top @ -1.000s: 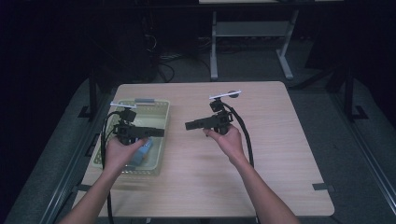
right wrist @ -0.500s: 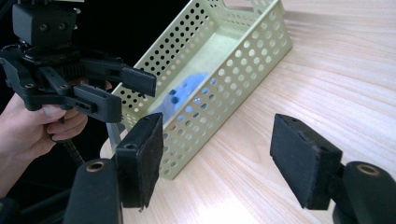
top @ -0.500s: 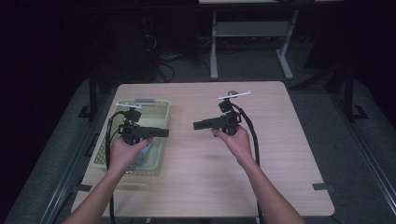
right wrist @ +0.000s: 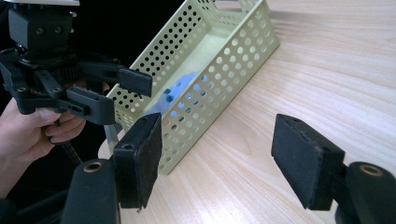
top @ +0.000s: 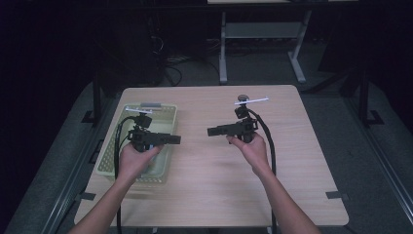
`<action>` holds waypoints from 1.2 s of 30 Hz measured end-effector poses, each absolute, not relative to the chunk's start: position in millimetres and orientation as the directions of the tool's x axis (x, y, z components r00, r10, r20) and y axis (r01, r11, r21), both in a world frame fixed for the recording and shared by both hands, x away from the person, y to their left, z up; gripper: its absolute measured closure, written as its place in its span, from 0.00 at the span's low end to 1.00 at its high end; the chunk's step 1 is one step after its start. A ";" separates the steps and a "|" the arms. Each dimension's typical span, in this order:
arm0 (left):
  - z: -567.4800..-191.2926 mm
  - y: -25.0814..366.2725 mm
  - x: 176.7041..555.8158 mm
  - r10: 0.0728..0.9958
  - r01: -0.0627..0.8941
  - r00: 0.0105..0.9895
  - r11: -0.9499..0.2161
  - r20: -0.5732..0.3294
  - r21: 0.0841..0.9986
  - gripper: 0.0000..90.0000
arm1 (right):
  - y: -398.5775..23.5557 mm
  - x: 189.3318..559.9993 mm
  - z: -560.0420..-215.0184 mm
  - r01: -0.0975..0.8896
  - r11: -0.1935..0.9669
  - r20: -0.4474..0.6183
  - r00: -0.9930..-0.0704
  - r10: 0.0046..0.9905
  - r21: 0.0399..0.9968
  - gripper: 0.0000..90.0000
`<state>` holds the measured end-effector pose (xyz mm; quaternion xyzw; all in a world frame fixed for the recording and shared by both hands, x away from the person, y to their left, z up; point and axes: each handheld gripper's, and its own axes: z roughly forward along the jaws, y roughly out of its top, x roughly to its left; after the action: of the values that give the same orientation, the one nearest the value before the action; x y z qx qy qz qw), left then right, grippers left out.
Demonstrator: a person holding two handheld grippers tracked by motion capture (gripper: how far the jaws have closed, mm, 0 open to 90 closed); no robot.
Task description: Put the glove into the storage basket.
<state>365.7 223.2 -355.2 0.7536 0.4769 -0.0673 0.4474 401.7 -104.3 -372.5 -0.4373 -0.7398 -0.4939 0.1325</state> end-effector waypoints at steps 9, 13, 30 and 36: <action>-355.5 212.7 365.6 0.638 0.777 0.548 -0.149 -0.541 0.611 0.33 | -115.5 399.3 -374.0 0.786 0.113 0.633 -0.566 0.528 0.608 0.36; -355.7 205.8 364.8 0.627 0.775 0.554 -0.148 -0.548 0.614 0.32 | -125.8 397.8 -377.4 0.789 0.100 0.633 -0.554 0.540 0.606 0.36; -358.0 182.8 358.2 0.595 0.769 0.576 -0.162 -0.561 0.618 0.31 | -160.6 386.7 -384.6 0.802 0.066 0.632 -0.515 0.579 0.593 0.35; -360.0 174.2 355.6 0.581 0.769 0.584 -0.172 -0.567 0.615 0.31 | -171.4 382.3 -387.3 0.803 0.053 0.633 -0.506 0.587 0.593 0.35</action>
<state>355.6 174.2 -360.0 0.7588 0.4449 -0.1011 0.4648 382.3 -171.4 -387.3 -0.4846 -0.7169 -0.4888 0.1108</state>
